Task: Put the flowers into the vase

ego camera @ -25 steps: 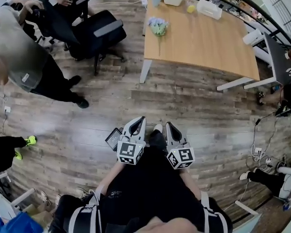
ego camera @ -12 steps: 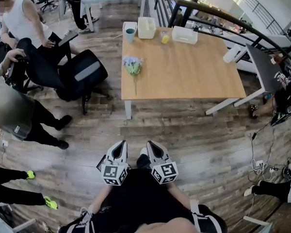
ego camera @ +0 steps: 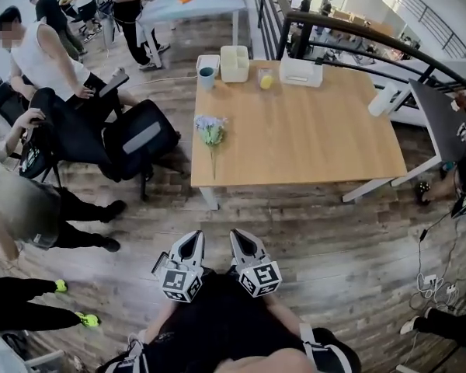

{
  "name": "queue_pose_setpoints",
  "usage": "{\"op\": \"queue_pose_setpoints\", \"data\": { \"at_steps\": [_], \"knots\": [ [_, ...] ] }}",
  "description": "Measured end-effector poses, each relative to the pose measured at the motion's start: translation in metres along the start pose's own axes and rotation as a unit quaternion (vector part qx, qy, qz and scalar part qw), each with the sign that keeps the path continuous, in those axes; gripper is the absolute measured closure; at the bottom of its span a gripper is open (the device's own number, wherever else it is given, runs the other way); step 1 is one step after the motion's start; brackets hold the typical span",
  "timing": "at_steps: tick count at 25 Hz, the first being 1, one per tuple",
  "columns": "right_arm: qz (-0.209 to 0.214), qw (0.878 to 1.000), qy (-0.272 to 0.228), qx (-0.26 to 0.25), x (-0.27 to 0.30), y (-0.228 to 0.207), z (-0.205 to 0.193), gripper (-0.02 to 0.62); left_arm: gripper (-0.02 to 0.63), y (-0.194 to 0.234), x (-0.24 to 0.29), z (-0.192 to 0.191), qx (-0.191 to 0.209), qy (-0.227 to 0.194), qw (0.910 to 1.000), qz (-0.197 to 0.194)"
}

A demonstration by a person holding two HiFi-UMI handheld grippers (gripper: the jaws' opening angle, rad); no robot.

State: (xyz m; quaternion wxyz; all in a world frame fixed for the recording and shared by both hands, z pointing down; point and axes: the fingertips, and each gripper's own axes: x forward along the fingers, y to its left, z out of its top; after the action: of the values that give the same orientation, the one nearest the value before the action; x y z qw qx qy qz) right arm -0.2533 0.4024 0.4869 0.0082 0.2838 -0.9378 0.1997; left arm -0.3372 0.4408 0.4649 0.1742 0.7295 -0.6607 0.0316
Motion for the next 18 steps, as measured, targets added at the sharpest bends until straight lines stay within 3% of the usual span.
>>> {"op": "queue_pose_setpoints", "data": {
  "at_steps": [7, 15, 18],
  "knots": [
    [0.009, 1.0, 0.016, 0.005, 0.041, -0.023, 0.006, 0.578, 0.575, 0.033, 0.034, 0.008, -0.019, 0.004, 0.9992, 0.035],
    [-0.036, 0.998, 0.035, -0.023, 0.125, -0.055, 0.018, 0.578, 0.575, 0.096, 0.106, 0.023, -0.039, 0.0, 0.9992, 0.004],
    [-0.055, 0.997, 0.038, -0.032, 0.17, -0.061, 0.03, 0.578, 0.575, 0.13, 0.138, 0.048, -0.031, -0.015, 0.9993, -0.016]
  ]
}}
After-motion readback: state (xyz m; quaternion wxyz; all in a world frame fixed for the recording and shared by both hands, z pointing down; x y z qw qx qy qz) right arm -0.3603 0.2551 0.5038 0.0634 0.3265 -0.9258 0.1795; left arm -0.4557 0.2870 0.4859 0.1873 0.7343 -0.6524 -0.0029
